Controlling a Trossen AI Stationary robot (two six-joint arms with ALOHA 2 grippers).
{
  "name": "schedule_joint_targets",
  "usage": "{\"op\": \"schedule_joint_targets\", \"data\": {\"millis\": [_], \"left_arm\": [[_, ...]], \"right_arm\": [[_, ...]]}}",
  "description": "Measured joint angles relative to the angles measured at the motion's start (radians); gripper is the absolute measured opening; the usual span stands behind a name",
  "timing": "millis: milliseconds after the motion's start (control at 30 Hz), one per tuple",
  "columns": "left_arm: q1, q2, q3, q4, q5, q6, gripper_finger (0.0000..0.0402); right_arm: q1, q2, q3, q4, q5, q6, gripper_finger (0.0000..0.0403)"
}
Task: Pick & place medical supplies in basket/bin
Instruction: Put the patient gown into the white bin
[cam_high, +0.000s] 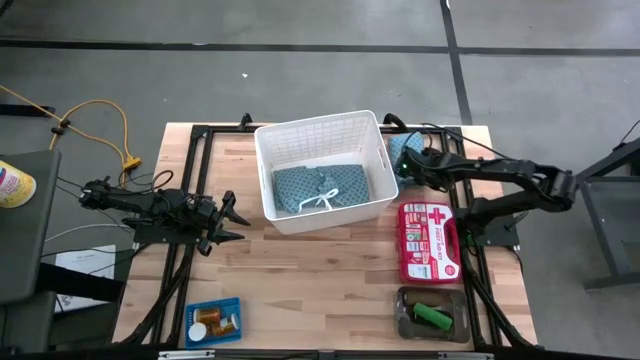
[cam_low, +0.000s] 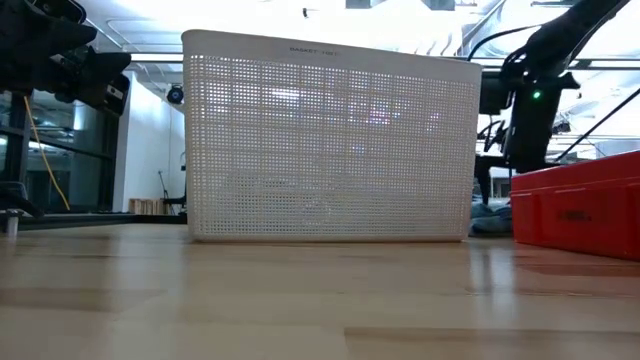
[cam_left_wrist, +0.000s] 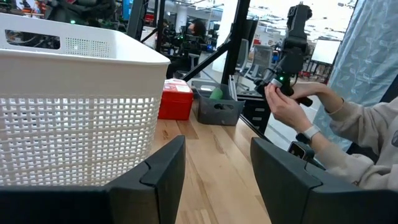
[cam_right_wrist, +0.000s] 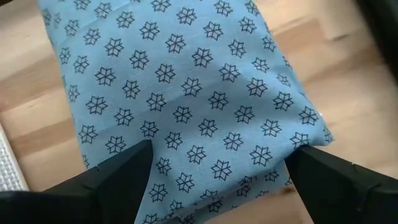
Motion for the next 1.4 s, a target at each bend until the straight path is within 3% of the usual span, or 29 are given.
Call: {"op": "schedule_joint_targets", "data": {"millis": [200,467,700,1400], "left_arm": [[0.000,0.000,0.000,0.000,0.000,0.000,0.0175],[0.000,0.000,0.000,0.000,0.000,0.000,0.0175],[0.000,0.000,0.000,0.000,0.000,0.000,0.0175],[0.000,0.000,0.000,0.000,0.000,0.000,0.0175]], "right_arm": [[-0.036,0.039,0.000,0.050,-0.040,-0.057,0.0350],[-0.032,-0.098,0.000,0.037,-0.048,-0.083,0.0350],[-0.032,-0.176,0.000,-0.093,-0.046,-0.044,0.0350],[-0.036,-0.104,0.000,-0.135,0.059,0.030,0.0350]]}}
